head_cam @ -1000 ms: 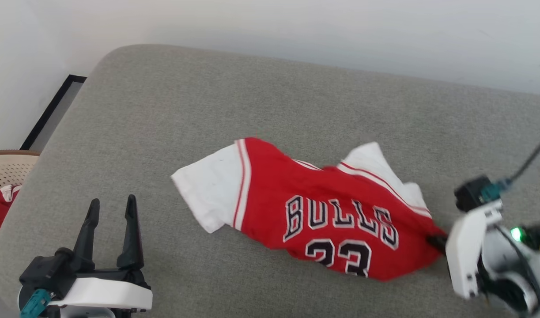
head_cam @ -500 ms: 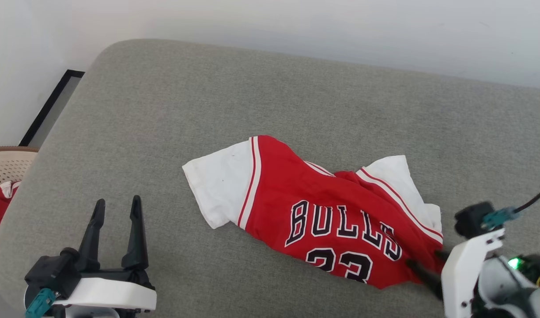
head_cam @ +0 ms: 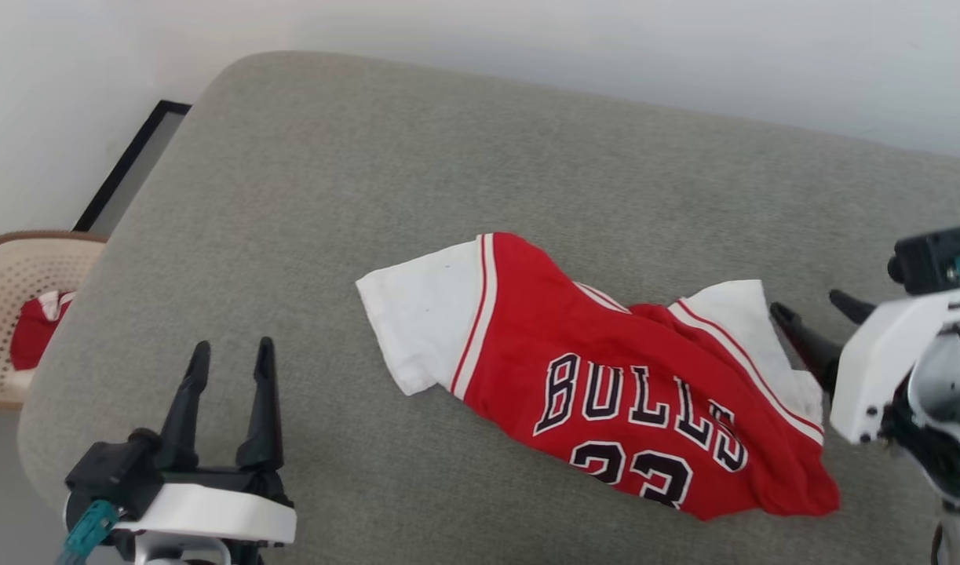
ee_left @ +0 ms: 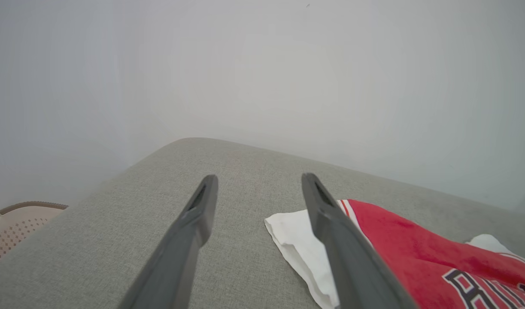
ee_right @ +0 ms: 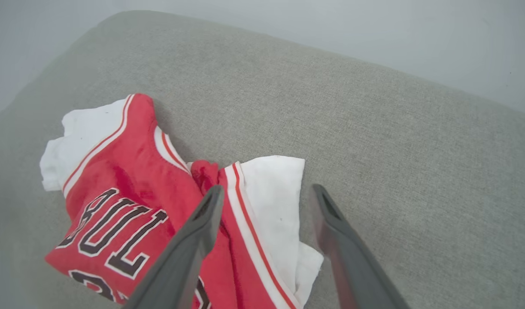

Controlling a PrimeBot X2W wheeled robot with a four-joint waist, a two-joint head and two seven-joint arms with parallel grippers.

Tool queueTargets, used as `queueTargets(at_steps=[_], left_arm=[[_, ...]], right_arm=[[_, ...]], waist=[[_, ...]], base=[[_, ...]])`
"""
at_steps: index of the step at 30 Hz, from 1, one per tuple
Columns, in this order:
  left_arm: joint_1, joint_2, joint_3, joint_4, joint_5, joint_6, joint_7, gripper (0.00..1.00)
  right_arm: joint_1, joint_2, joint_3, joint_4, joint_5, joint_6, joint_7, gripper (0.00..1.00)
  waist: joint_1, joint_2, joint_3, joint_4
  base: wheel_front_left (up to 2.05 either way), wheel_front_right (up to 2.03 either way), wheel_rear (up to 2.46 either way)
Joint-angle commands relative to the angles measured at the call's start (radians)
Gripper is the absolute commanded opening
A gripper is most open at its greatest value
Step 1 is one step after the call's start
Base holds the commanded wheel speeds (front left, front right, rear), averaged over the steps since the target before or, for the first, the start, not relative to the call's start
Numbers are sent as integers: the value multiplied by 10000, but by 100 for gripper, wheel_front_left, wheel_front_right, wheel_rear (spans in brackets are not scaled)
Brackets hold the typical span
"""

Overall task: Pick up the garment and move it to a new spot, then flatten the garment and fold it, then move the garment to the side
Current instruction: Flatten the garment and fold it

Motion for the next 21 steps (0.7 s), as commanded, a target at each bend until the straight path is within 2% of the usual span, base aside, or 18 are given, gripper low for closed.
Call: queueTargets(at_steps=[1,11,21], left_arm=[[-199,-41,-58,33,76,-36,-47,100],[-677,-256,-494,194,50,-111,-47,100],[-765,-486,-237,288,91,-109,-47,100]], right_arm=[[-367,-66,28,484,12,1,-153,100],[-1994,-790,768,4347,175,1,-440,100],[-2491,-998,1834,6843,527,-2,-497,100]], waist=[[0,0,116,183],[0,0,635,963],[0,0,856,1249]], base=[[0,0,0],[0,0,0],[0,0,0]])
